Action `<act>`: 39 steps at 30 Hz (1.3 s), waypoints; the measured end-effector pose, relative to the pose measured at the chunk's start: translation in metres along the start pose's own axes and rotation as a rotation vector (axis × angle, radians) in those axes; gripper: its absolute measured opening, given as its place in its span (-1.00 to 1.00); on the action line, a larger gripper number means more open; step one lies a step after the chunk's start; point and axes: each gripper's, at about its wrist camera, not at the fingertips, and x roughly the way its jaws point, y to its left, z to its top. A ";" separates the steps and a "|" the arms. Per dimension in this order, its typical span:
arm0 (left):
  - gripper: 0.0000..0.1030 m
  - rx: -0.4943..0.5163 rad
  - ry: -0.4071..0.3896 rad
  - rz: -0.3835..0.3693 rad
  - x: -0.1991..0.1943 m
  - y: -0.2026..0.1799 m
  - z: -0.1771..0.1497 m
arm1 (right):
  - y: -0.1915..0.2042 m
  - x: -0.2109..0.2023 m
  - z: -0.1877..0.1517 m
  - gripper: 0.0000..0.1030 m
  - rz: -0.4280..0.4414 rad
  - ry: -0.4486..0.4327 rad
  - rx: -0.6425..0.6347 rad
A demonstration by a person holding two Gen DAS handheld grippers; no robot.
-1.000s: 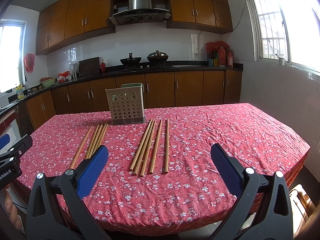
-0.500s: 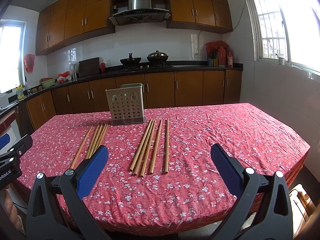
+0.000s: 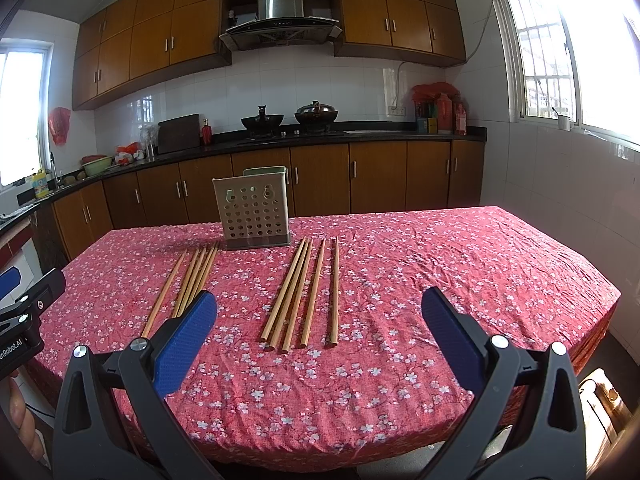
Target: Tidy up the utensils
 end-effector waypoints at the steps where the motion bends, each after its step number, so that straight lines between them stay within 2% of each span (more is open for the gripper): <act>1: 0.93 0.001 0.000 0.000 0.000 0.000 0.000 | 0.000 0.000 0.000 0.97 0.000 0.000 0.000; 10: 0.93 -0.006 0.016 0.008 0.005 0.000 -0.001 | -0.001 0.006 0.000 0.97 0.008 0.011 0.011; 15: 0.93 -0.013 0.077 0.051 0.029 0.008 -0.002 | -0.012 0.035 0.004 0.94 0.016 0.095 0.045; 18: 0.93 -0.028 0.125 0.065 0.051 0.016 -0.001 | -0.021 0.063 0.006 0.71 0.012 0.181 0.060; 23: 0.91 -0.056 0.192 0.066 0.088 0.028 0.001 | -0.032 0.117 0.005 0.09 0.019 0.336 0.104; 24: 0.87 -0.055 0.200 0.063 0.095 0.030 0.002 | -0.034 0.127 0.003 0.03 0.022 0.362 0.114; 26: 0.80 -0.048 0.223 0.066 0.112 0.032 0.004 | -0.038 0.143 0.001 -0.20 0.027 0.402 0.126; 29: 0.59 -0.048 0.268 0.052 0.136 0.034 0.004 | -0.039 0.165 -0.005 -0.41 0.044 0.470 0.134; 32: 0.41 -0.048 0.318 0.021 0.158 0.034 0.002 | -0.038 0.183 -0.010 -0.50 0.051 0.525 0.136; 35: 0.31 -0.044 0.356 -0.016 0.175 0.031 0.000 | -0.035 0.191 -0.012 -0.53 0.043 0.557 0.119; 39: 0.15 -0.033 0.394 -0.059 0.194 0.025 -0.002 | -0.033 0.192 -0.013 -0.67 0.023 0.551 0.076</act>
